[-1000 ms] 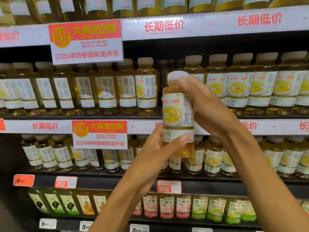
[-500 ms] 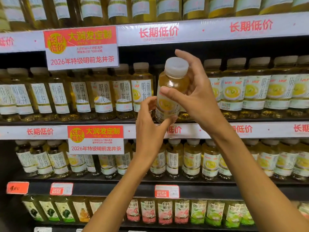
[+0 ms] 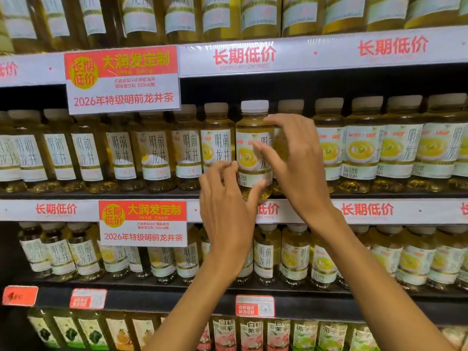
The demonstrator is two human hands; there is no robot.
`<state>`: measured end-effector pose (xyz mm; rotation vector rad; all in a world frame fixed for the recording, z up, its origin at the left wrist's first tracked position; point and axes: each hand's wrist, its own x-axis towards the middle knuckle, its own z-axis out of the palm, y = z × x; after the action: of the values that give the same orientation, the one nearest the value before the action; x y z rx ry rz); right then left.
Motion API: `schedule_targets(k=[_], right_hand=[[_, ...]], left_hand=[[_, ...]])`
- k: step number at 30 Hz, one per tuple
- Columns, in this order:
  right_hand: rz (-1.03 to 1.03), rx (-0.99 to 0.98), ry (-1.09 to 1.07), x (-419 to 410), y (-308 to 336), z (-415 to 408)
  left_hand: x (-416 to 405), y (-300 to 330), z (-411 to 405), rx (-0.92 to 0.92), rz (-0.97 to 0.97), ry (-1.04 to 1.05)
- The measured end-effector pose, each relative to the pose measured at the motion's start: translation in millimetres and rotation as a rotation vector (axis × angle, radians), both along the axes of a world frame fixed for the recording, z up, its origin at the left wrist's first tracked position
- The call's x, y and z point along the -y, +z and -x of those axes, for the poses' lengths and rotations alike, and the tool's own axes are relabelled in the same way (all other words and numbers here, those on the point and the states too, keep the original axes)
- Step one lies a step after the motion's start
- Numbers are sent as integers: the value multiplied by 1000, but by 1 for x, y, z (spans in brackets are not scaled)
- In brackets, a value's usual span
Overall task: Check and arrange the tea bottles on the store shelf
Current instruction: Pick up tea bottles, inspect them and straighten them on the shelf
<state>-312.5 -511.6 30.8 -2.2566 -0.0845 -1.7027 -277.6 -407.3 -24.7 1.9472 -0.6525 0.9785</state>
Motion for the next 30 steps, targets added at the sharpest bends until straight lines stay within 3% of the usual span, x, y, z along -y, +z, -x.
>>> schedule_targets(k=[4, 11, 15, 20, 26, 30], right_hand=[[64, 48, -124, 5, -2, 1], [191, -39, -254, 9, -4, -7], [165, 2, -261, 13, 0, -6], [12, 124, -384, 28, 13, -1], [153, -36, -569, 32, 9, -6], [103, 19, -486, 28, 6, 0]], left_hand=[[6, 3, -1, 47, -9, 76], [16, 4, -4, 89, -67, 131], [16, 3, -5, 68, -99, 125], [12, 2, -1, 101, -73, 66], [14, 1, 7, 119, -73, -34], [12, -1, 8, 94, -76, -95]])
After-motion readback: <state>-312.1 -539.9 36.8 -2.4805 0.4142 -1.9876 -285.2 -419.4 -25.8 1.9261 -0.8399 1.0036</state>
